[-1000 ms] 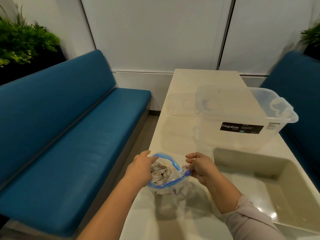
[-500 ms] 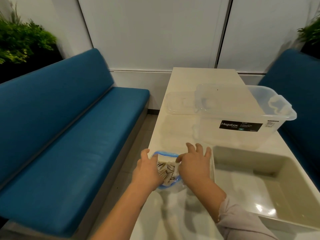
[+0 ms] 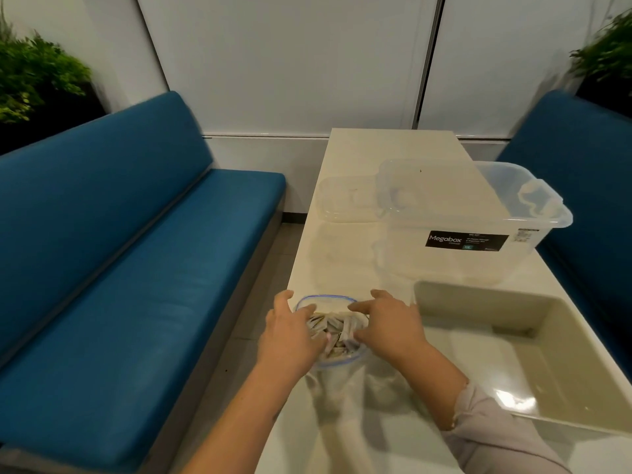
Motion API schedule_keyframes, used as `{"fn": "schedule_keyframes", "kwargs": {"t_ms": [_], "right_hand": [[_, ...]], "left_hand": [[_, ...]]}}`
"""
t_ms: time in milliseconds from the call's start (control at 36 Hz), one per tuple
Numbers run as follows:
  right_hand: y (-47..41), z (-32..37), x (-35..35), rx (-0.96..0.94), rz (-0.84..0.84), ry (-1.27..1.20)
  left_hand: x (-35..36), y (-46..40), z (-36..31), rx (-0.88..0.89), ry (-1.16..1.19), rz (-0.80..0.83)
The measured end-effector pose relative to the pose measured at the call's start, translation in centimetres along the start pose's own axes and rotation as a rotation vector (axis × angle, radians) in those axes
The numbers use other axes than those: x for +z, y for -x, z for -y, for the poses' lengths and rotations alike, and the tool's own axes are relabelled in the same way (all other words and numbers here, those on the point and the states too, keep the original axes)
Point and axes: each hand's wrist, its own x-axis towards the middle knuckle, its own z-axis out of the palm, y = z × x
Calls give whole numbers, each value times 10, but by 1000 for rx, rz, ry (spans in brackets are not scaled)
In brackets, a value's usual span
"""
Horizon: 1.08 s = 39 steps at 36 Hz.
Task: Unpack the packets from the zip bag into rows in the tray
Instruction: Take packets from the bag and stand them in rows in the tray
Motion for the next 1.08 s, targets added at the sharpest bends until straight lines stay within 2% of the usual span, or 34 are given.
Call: {"fn": "schedule_keyframes", "kwargs": {"t_ms": [83,333,556,750,944,1083], "right_hand": [[-3,-4,1,0,-73,-138],[-2,-8,9,0,-66,-81],[1,-19,1,-71,-60,-30],[-1,-34,-9,-110,-9,-101],[-13,-35,-20,-268,-62,36],[-26,-31,-24,-481,-63,171]], "left_hand": [[-2,0,0,4,10,-32],[1,2,3,-63,-47,106],[11,14,-8,-90,1,95],[21,32,-25,-145,104,14],[25,42,-36,-225,127,-37],[25,50,-40,-270,155,-73]]}}
